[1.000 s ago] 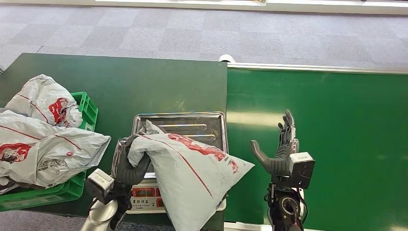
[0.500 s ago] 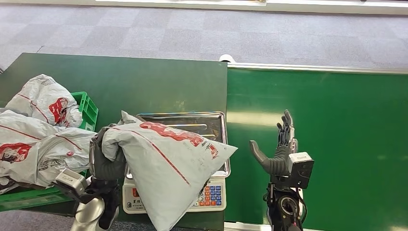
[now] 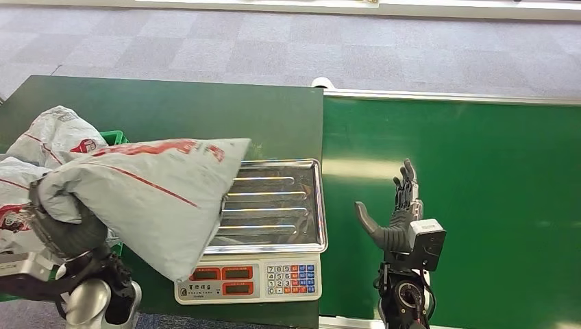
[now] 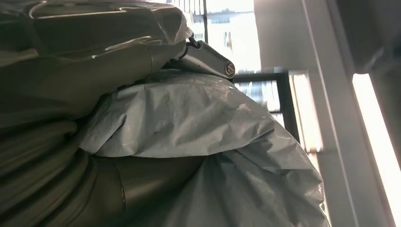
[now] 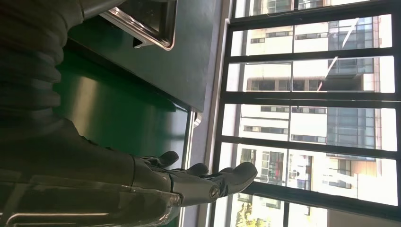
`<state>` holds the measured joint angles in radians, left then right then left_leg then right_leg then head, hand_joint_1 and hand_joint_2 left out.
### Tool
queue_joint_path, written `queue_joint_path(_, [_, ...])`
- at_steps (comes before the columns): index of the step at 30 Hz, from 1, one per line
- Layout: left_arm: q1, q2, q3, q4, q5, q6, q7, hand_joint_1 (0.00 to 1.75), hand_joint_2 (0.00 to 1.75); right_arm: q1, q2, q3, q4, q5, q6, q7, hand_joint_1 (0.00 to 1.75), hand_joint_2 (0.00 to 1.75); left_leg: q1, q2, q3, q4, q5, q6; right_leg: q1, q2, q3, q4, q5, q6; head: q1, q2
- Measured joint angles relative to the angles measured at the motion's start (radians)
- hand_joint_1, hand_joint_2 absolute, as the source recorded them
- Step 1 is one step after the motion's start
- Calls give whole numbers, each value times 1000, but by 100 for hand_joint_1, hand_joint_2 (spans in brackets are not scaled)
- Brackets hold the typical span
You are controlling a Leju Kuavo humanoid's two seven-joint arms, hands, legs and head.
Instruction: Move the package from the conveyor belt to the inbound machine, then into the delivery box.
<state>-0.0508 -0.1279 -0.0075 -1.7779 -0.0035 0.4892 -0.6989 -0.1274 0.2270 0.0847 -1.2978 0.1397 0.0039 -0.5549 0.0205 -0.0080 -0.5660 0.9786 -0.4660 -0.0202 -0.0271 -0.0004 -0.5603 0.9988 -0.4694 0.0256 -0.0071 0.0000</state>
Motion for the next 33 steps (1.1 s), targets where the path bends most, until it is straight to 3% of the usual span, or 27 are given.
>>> queue_joint_path(9, [2, -33, 168, -58, 25, 28, 0, 175, 175, 5, 0, 10, 1, -6, -5, -3, 0, 175, 0, 1, 0, 0, 0, 0, 0, 0, 0, 0, 0, 0, 0, 0])
queue_joint_path(26, [-9, -53, 319, -132, -33, 197, 0, 175, 175, 5, 0, 27, 14, -12, -11, -3, 0, 175, 0, 2, 0, 0, 0, 0, 0, 0, -1, 0, 0, 0, 0, 0])
queue_joint_path(28, [-51, -62, 372, -133, -176, 203, 0, 175, 175, 7, 0, 28, 15, -16, -21, -3, 0, 175, 0, 0, -1, 0, 1, 0, 0, -1, -1, 0, 0, 0, 1, 0])
queue_joint_path(33, [-195, -72, 609, -120, -926, 205, 0, 175, 175, 25, -4, 29, 15, -26, -41, -2, 0, 175, 0, 2, 1, 0, 1, -1, 1, 1, 0, 0, 1, -1, 0, 0])
